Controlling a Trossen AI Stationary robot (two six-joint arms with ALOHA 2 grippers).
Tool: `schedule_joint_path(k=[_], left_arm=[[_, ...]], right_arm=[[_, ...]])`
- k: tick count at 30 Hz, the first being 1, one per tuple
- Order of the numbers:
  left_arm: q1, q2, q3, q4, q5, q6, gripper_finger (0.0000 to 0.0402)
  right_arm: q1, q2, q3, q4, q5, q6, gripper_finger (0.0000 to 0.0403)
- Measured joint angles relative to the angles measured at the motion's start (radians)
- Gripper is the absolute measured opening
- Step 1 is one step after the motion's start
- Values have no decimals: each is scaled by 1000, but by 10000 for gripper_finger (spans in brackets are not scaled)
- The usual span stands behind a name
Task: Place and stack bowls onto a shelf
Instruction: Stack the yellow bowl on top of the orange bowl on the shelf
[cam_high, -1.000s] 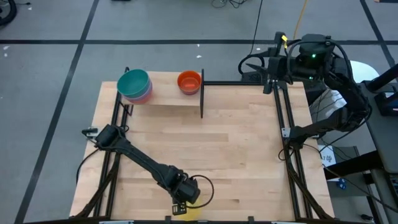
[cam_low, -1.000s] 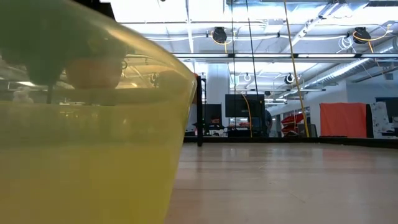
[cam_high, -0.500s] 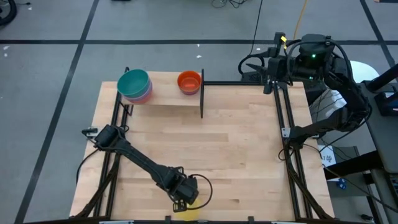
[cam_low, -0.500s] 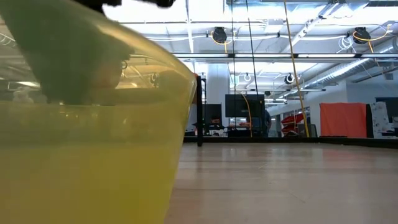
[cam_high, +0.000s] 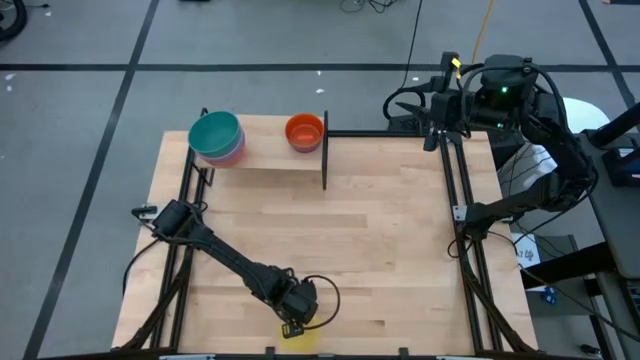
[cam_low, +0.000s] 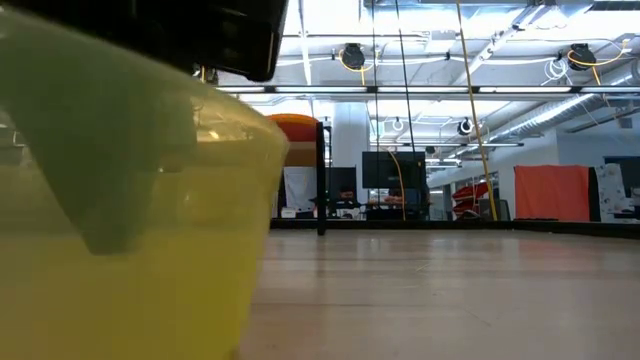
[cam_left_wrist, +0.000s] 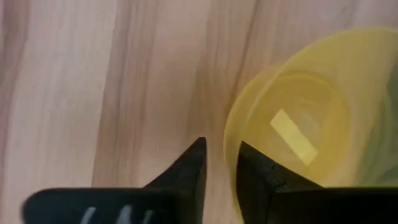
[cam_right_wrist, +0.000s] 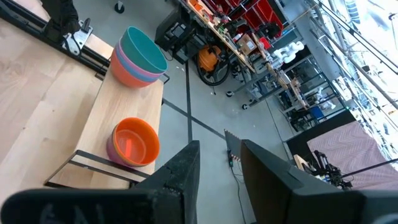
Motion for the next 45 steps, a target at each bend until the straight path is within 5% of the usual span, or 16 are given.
schedule_joint_path(k=[4, 13, 29, 37, 45], left_arm=[[15, 0, -1, 2, 46, 36, 15], [69, -70, -1, -24, 40, 41, 6], [289, -558, -1, -218, -230, 43, 4], [467, -730, 0, -215, -348, 144, 3], [760, -779, 50, -211, -321, 295, 3]], right_arm=[[0, 0, 0, 0, 0, 0, 111], [0, 0, 0, 0, 0, 0, 111], [0, 0, 0, 1, 1, -23, 111], [0, 0, 0, 1, 3, -23, 111], [0, 0, 0, 2, 4, 0, 111]])
